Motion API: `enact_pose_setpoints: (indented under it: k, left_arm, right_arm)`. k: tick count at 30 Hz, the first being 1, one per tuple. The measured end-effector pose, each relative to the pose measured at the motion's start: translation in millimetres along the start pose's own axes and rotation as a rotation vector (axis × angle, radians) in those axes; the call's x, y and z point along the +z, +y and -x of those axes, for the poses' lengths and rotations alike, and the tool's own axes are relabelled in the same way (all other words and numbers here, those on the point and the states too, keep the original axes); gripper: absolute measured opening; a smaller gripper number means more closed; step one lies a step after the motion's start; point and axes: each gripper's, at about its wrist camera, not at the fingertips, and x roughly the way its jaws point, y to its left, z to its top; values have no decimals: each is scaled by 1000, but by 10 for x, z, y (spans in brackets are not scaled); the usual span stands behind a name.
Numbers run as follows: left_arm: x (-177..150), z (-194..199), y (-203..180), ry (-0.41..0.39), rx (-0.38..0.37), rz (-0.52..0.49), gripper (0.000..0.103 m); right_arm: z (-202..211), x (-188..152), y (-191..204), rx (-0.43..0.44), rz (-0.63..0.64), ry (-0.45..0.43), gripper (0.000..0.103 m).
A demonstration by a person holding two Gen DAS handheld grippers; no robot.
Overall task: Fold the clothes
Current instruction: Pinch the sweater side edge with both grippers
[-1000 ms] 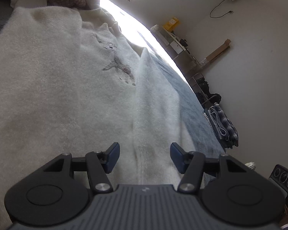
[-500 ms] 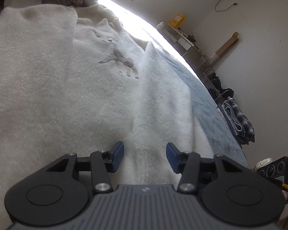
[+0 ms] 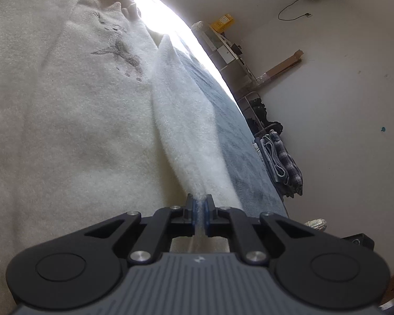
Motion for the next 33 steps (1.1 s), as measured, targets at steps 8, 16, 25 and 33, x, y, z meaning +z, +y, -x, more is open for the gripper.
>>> enact_pose_setpoints:
  k: [8,16,25,33]
  left_arm:
    - [-250,-350,-133,87,-9,-28,6]
    - [-357,-500,-180,110,28,-65,6]
    - [-371,-505,-193,113,37,-72,6]
    - [-370,-578,-171,115,40,-68,7]
  right_arm:
    - [339,-36,-207,-82,31,-35,7]
    - [344,-37,-342,-120,62,-25,6]
    - [329,-37,-367,-125,89,-18,6]
    - [284,-26,-418,-142,91,-14,6]
